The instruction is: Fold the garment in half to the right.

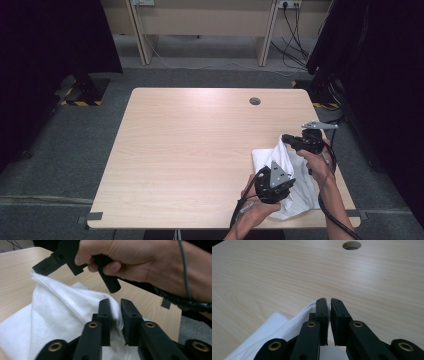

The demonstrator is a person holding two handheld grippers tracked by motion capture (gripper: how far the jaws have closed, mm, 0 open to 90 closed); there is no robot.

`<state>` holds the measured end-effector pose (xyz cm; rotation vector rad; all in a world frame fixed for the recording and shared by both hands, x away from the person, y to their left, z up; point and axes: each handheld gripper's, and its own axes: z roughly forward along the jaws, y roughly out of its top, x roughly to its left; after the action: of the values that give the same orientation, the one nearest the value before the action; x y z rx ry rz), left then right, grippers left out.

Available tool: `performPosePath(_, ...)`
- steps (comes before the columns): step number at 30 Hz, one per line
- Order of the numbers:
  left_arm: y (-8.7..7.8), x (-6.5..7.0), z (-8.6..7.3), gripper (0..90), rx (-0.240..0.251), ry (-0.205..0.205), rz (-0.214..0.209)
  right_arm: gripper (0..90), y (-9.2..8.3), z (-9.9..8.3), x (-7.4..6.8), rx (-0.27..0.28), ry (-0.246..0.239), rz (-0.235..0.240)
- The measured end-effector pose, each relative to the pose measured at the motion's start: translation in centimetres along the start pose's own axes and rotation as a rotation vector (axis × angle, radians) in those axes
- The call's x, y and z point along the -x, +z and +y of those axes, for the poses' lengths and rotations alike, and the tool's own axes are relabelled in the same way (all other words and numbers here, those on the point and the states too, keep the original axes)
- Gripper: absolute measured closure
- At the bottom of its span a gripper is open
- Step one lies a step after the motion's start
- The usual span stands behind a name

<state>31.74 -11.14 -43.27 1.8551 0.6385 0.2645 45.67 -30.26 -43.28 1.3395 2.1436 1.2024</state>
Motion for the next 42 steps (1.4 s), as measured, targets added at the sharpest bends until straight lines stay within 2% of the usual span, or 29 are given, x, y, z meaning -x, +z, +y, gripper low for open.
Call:
performPosePath(3,0.0,-0.1,-0.2,62.5,0.009,-0.006,0.018,82.0,0.0,-0.6,0.5,-0.013,0.013,-0.004)
performPosePath(6,-0.6,-0.5,-0.1,56.3,-0.002,0.01,0.044,76.6,-0.2,-0.9,0.8,-0.015,0.018,-0.013)
performPosePath(7,-0.8,-0.7,0.0,51.3,0.0,0.005,0.054,74.0,-0.3,-0.9,0.9,-0.013,0.019,-0.016)
performPosePath(12,-2.0,-1.8,0.0,38.0,-0.003,-0.016,0.103,60.9,-1.0,-0.7,0.7,-0.007,0.021,-0.049)
performPosePath(13,-2.3,-2.1,-0.1,35.4,-0.003,-0.02,0.116,58.8,-1.1,-0.7,0.5,-0.01,0.01,-0.049)
performPosePath(15,-2.8,-2.5,-0.4,33.7,-0.01,-0.01,0.134,53.0,-1.5,-0.6,0.2,-0.004,0.002,-0.065)
performPosePath(18,-3.6,-3.3,-0.8,29.2,-0.011,-0.017,0.164,49.0,-2.1,-0.7,0.0,0.005,0.013,-0.064)
performPosePath(25,-5.7,-5.2,-1.6,16.0,-0.019,-0.05,0.214,40.0,-2.9,-1.4,-0.6,0.004,0.045,-0.057)
performPosePath(26,-5.7,-5.2,-1.6,16.0,-0.019,-0.05,0.214,40.0,-3.3,-2.0,-1.0,-0.001,0.044,-0.058)
performPosePath(27,-6.6,-5.7,-2.0,16.0,-0.021,-0.052,0.232,39.7,-3.3,-2.0,-1.0,-0.001,0.044,-0.058)
performPosePath(28,-6.6,-5.7,-2.0,14.6,-0.021,-0.052,0.232,39.7,-3.3,-2.0,-1.0,-0.001,0.044,-0.058)
performPosePath(29,-6.6,-5.7,-2.0,14.6,-0.021,-0.052,0.232,39.7,-3.7,-2.7,-1.3,-0.007,0.048,-0.052)
performPosePath(30,-7.5,-6.3,-2.5,14.6,-0.024,-0.057,0.255,39.6,-3.7,-2.7,-1.3,-0.007,0.048,-0.052)
performPosePath(31,-7.5,-6.3,-2.5,13.9,-0.024,-0.057,0.255,39.6,-3.7,-2.7,-1.3,-0.007,0.048,-0.052)
performPosePath(32,-8.5,-6.9,-3.0,13.9,-0.024,-0.059,0.282,39.8,-4.1,-3.6,-1.6,-0.015,0.049,-0.039)
performPosePath(33,-8.5,-6.9,-3.0,13.1,-0.024,-0.059,0.282,39.8,-4.1,-3.6,-1.6,-0.015,0.049,-0.039)
performPosePath(34,-8.5,-6.9,-3.0,13.1,-0.024,-0.059,0.282,39.8,-4.5,-4.3,-1.8,-0.022,0.052,-0.032)
performPosePath(35,-9.7,-7.7,-3.5,13.1,-0.027,-0.066,0.306,40.3,-4.5,-4.3,-1.8,-0.022,0.052,-0.032)
performPosePath(36,-9.7,-7.7,-3.5,12.0,-0.027,-0.066,0.306,40.3,-4.5,-4.3,-1.8,-0.022,0.052,-0.032)
performPosePath(37,-10.7,-8.4,-4.1,12.0,-0.022,-0.075,0.333,40.6,-4.8,-5.1,-2.1,-0.024,0.051,-0.022)
performPosePath(39,-10.7,-8.4,-4.1,11.0,-0.022,-0.075,0.333,40.6,-5.0,-5.7,-2.3,-0.031,0.054,-0.014)
performPosePath(40,-11.6,-9.1,-4.6,11.0,-0.028,-0.082,0.354,40.8,-5.0,-5.7,-2.3,-0.031,0.054,-0.014)
performPosePath(42,-11.6,-9.1,-4.6,10.4,-0.028,-0.082,0.354,40.8,-5.2,-6.3,-2.5,-0.025,0.057,-0.013)
